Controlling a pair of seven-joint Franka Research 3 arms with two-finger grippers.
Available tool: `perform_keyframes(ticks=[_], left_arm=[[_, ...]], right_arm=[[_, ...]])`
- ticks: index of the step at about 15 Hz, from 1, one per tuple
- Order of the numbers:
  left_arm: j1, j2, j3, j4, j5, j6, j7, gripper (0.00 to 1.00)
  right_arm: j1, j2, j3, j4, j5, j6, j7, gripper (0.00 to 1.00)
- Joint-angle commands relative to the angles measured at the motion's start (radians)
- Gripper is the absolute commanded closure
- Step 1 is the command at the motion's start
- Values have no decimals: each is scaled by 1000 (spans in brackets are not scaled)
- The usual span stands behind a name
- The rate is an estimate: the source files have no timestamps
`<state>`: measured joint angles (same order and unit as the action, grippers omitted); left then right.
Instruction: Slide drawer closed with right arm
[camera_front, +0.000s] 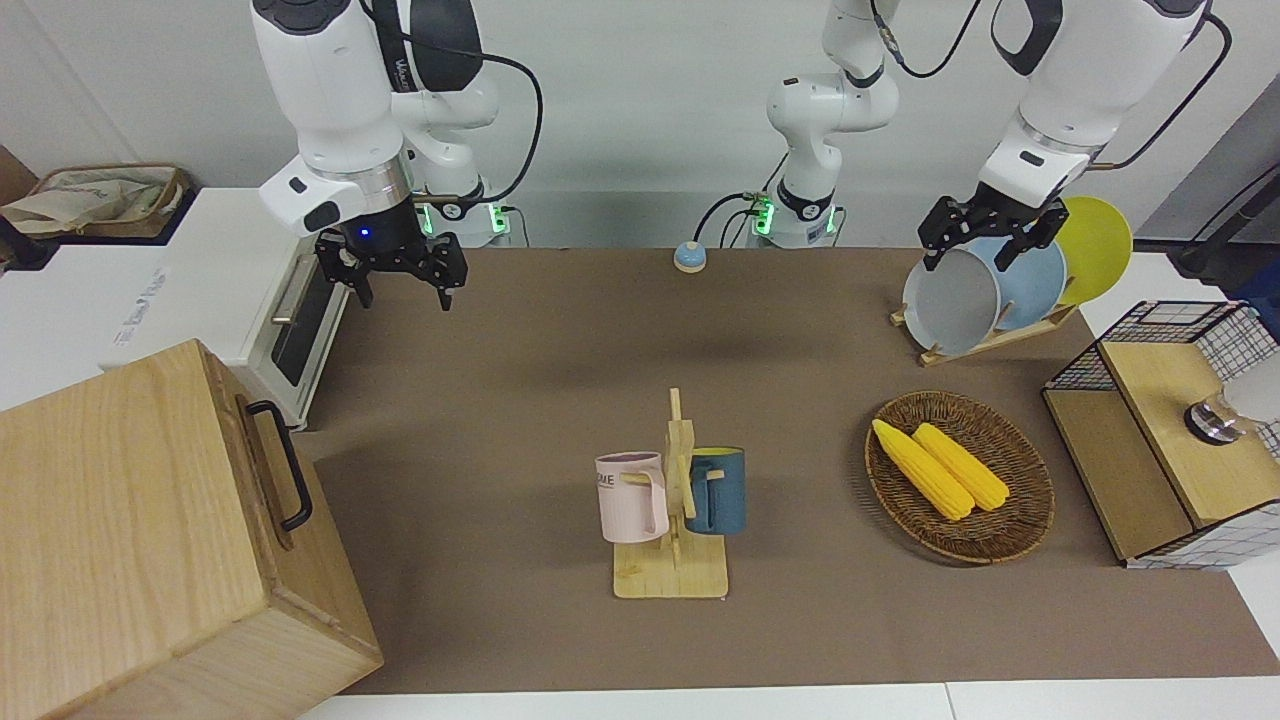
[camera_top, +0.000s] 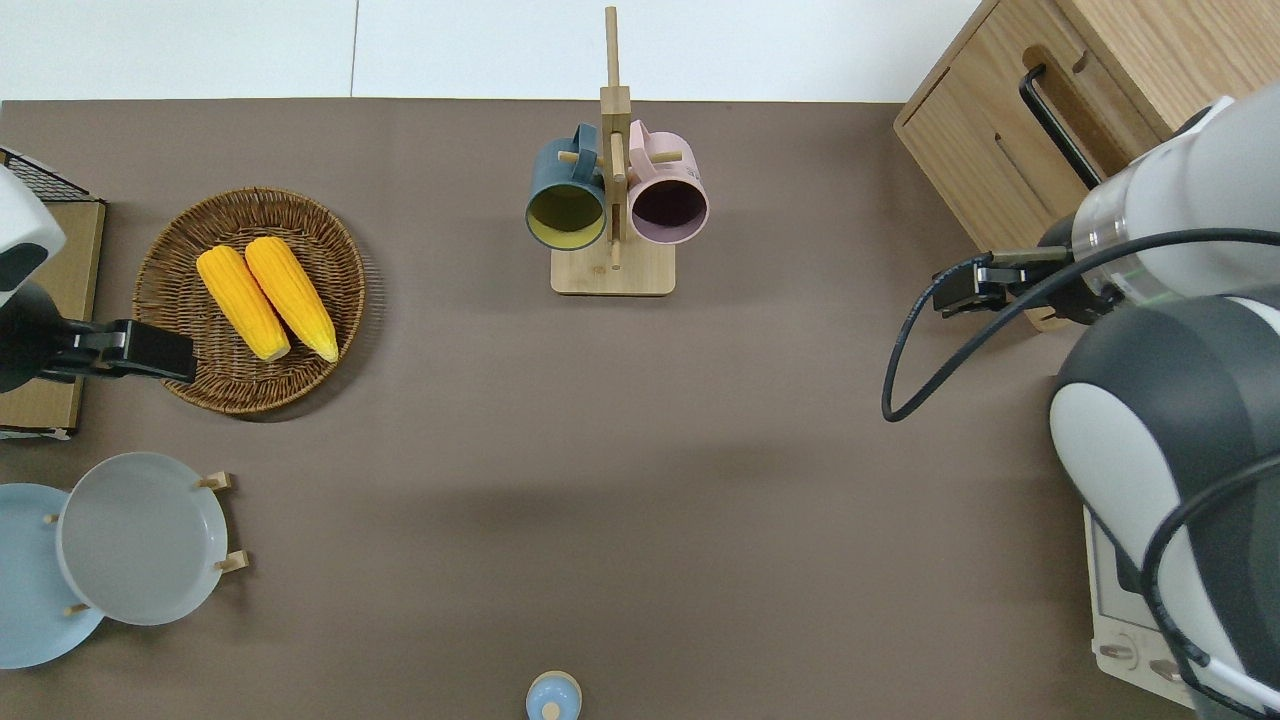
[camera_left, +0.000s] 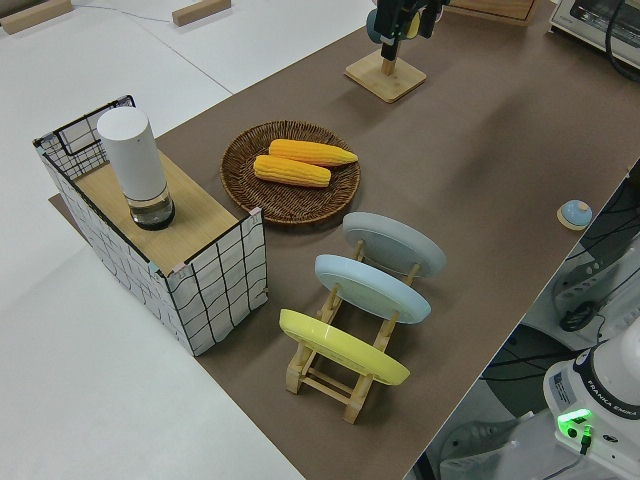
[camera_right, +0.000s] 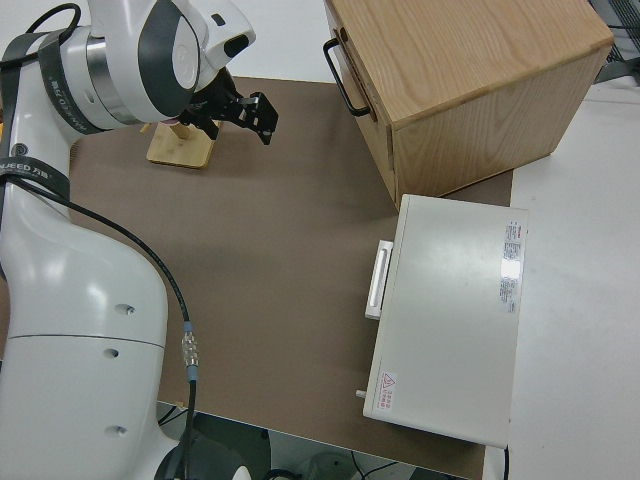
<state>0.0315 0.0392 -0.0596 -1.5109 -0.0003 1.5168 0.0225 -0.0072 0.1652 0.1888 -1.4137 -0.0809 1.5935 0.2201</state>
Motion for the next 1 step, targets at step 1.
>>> perform_keyframes(ticks=[1], left_arm=[[4, 11, -6, 26, 17, -20, 10, 7]], right_arm=[[-11, -18, -2, -14, 23, -36, -41, 15]])
